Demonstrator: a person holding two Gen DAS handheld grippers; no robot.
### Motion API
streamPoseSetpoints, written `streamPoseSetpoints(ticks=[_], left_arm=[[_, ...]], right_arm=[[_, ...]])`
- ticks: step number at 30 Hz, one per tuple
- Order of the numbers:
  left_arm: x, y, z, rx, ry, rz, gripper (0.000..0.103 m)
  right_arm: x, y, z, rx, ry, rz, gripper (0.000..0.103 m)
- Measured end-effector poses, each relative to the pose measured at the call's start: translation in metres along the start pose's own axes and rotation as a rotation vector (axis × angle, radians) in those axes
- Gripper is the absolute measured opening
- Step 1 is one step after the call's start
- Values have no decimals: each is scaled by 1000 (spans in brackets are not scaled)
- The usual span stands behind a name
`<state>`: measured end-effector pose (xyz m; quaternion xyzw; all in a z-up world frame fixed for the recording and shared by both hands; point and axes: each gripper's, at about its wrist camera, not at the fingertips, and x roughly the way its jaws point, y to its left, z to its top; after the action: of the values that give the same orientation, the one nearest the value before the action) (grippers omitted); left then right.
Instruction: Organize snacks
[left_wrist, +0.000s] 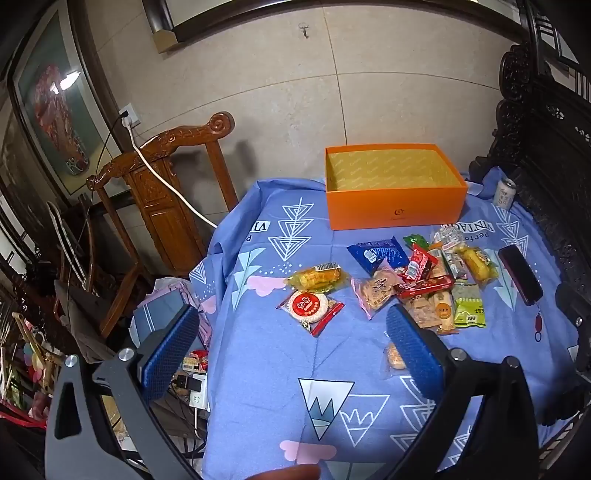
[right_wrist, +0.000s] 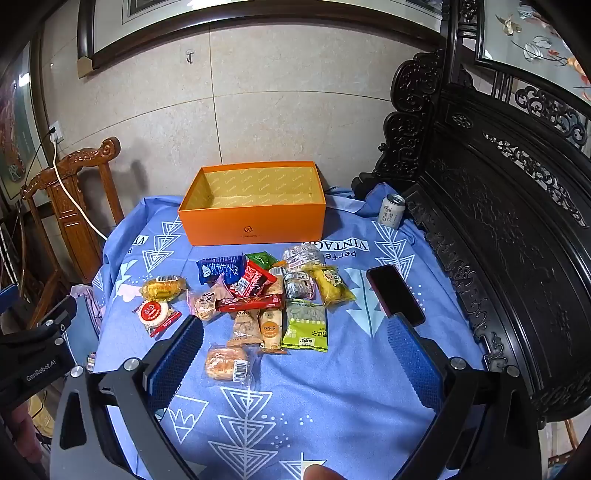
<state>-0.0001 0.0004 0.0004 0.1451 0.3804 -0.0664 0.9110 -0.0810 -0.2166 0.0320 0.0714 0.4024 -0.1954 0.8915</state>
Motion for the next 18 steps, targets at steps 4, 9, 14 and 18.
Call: streamPoseSetpoints(ticks=[4, 9, 14, 18], left_arm=[[-1, 1, 0, 0, -2, 3, 99], [0, 0, 0, 3, 0, 0, 99], [0, -2, -1, 6, 0, -5, 99], [2, -7, 2, 2, 1, -10, 99]], right_arm=[[-3, -1, -1, 3, -1, 4, 100], [-1, 2, -1, -4, 4, -1, 100], [0, 2, -3, -3, 7, 2, 100], [7, -1, 6, -1, 6, -3, 100]])
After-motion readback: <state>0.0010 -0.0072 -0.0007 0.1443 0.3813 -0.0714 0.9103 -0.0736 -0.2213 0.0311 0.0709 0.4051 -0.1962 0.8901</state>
